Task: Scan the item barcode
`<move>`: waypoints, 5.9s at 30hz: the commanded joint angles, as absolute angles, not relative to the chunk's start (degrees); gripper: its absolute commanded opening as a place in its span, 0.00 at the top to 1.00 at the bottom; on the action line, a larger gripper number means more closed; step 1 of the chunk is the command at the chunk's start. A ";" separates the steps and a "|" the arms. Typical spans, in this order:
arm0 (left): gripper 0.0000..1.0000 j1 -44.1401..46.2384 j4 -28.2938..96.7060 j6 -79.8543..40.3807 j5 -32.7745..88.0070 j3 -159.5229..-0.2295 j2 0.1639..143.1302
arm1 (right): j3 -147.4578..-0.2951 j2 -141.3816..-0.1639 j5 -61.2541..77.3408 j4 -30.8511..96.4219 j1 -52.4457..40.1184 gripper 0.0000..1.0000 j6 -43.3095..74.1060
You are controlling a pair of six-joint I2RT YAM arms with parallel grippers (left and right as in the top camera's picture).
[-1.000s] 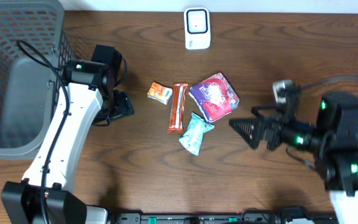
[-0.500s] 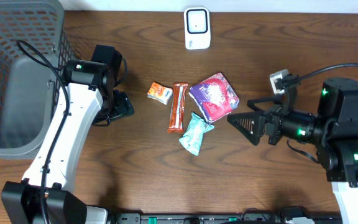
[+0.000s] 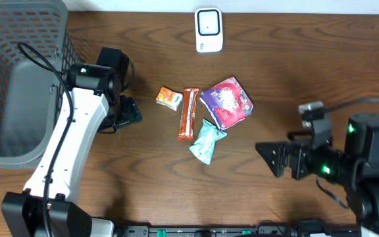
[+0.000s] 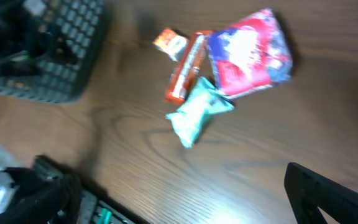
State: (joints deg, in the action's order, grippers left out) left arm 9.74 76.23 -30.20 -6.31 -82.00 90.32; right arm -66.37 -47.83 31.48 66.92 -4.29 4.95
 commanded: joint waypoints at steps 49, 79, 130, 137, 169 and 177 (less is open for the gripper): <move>0.02 9.43 76.44 -30.89 -6.44 -81.76 90.13 | -67.44 -43.24 23.68 80.38 -4.21 0.01 14.61; 0.02 9.43 76.44 -30.87 -6.44 -81.76 90.13 | -67.44 -43.24 23.00 78.46 -4.21 0.01 14.57; 0.02 9.43 76.44 -30.89 -6.44 -81.76 90.13 | -67.42 -43.38 24.12 59.46 -4.16 0.01 24.88; 0.02 9.43 76.44 -30.87 -6.44 -81.76 90.13 | -67.29 -46.24 24.82 56.10 -4.21 0.01 30.85; 0.02 9.43 76.44 -30.87 -6.44 -81.76 90.13 | -66.52 -73.45 24.29 48.53 -24.82 0.01 28.21; 0.02 9.43 76.44 -30.87 -6.44 -81.76 90.13 | -66.52 -76.55 24.29 44.23 -28.03 0.01 29.69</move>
